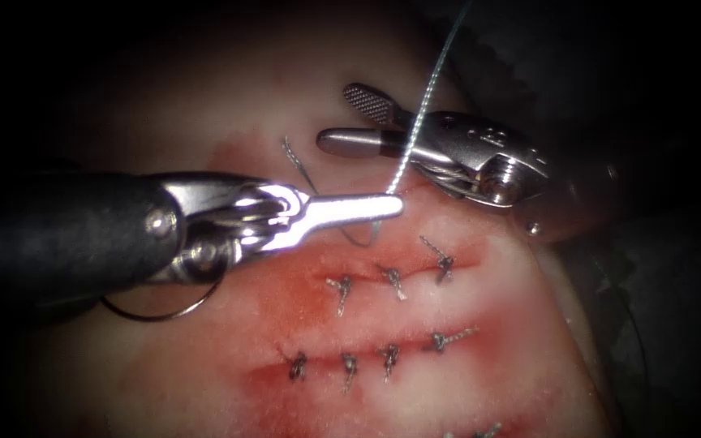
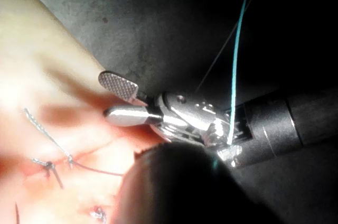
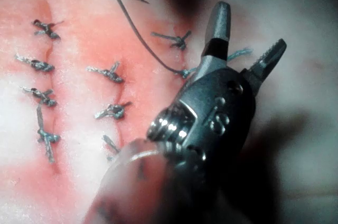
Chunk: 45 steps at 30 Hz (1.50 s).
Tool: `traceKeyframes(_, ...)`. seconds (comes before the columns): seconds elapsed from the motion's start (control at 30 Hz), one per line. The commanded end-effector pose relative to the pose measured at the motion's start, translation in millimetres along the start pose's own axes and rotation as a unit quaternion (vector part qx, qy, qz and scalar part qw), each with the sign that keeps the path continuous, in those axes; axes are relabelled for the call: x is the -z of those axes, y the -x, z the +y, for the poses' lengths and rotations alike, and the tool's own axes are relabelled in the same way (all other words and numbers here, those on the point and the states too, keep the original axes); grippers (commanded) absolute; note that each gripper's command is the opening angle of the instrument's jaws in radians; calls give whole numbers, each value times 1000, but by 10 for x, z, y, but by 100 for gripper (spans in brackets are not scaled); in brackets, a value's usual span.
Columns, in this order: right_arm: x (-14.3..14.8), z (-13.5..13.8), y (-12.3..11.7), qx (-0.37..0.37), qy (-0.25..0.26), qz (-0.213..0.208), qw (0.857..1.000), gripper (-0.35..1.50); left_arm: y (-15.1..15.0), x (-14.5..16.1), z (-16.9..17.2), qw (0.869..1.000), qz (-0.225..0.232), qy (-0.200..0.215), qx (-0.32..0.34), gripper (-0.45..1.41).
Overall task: Wound Closure
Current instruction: Loop the thread counterclockwise around the right gripper using the left gripper
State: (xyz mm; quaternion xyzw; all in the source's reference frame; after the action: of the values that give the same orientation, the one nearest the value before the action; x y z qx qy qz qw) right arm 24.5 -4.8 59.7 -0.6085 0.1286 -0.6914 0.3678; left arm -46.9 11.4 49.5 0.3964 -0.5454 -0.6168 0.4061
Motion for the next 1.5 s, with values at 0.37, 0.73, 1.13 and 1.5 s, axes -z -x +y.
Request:
traceKeyframes(0.37, -34, 4, -67, 28, 172, 25, 984, -35, 32, -11, 22, 1000, -4, -2, -2, -45)
traceKeyframes(0.73, -42, 18, -83, -5, 178, -28, 984, -35, 71, -14, 138, 990, -52, 77, -104, -45)
traceKeyframes(1.13, -36, 17, -43, -42, 85, -104, 990, 31, 74, 34, 191, 957, -68, 214, -184, -45)
traceKeyframes(1.5, -46, 13, -45, -82, -89, -79, 989, -35, -4, 39, 150, 956, 14, 249, -157, -45)
